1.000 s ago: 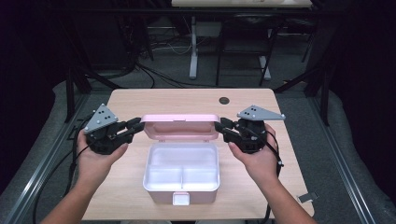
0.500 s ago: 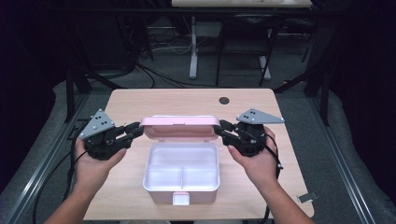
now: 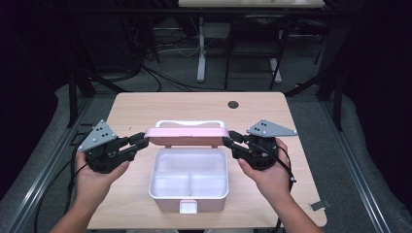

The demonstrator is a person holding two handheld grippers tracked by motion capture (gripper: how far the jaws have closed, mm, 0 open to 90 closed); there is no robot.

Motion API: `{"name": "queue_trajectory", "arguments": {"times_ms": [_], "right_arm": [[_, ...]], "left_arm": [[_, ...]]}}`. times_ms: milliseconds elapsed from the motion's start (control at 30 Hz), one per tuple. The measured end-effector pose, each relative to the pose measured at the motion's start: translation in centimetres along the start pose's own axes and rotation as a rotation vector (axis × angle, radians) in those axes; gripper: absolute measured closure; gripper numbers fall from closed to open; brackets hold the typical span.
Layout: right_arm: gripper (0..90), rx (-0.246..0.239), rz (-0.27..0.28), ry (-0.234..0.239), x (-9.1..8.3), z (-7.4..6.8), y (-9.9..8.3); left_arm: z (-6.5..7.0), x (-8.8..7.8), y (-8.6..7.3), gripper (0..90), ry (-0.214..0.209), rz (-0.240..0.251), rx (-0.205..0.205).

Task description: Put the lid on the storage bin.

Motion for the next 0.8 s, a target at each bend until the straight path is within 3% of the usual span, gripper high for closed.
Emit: {"name": "queue_trajectory", "arguments": {"times_ms": [667, 800], "right_arm": [[69.0, 0.007, -0.008, 0.027, -0.7, -0.7, -1.8], [69.8, 0.008, -0.006, 0.039, -0.9, -0.8, -2.0]], "left_arm": [[0.8, -0.5, -1.8, 73.7, -0.025, -0.014, 0.003], [0.5, -0.8, -2.4, 73.1, 0.016, -0.036, 0.017]]}}
Point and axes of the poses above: each handheld gripper's, and its own axes: x roughly forward along the jaws, y roughly out of its top, z roughly to its right, the point moved 7 cm from there along x, roughly forward along the jaws, and after that the axes turned 4 degrees about -z, right-handed, at the moved point
